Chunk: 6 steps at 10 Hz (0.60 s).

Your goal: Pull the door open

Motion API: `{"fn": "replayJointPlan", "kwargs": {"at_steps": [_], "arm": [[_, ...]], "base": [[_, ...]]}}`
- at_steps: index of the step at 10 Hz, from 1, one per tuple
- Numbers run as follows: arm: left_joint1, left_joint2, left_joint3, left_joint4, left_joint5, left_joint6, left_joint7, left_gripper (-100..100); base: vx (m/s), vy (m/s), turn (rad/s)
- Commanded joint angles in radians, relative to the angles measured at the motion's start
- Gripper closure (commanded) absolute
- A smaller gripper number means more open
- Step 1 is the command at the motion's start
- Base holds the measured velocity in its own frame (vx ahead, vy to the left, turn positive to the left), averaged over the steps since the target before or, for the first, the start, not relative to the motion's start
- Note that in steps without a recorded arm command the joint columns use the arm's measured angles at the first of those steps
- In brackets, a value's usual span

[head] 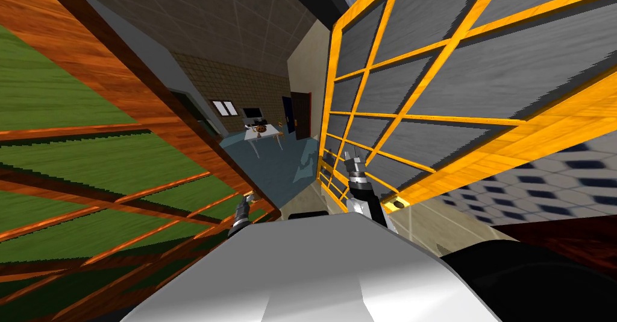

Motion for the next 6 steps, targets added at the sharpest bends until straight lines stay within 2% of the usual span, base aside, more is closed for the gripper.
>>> {"fn": "replayJointPlan", "kwargs": {"at_steps": [1, 2, 3, 4, 6], "arm": [[-0.002, -0.001, -0.017, -0.005, 0.02, -0.002, 0.05, 100], [-0.002, -0.001, -0.017, -0.005, 0.02, -0.002, 0.057, 100], [-0.002, 0.004, -0.026, -0.001, 0.04, -0.003, 0.096, 100], [-0.002, 0.004, -0.026, -0.001, 0.04, -0.003, 0.099, 100], [-0.003, 0.015, -0.042, 0.006, 0.08, -0.006, 0.166, 100]], "base": [[-0.048, 0.006, -0.077], [-0.038, 0.003, -0.031], [-0.035, -0.007, -0.056], [-0.03, -0.003, -0.031], [-0.047, -0.003, -0.089]]}}
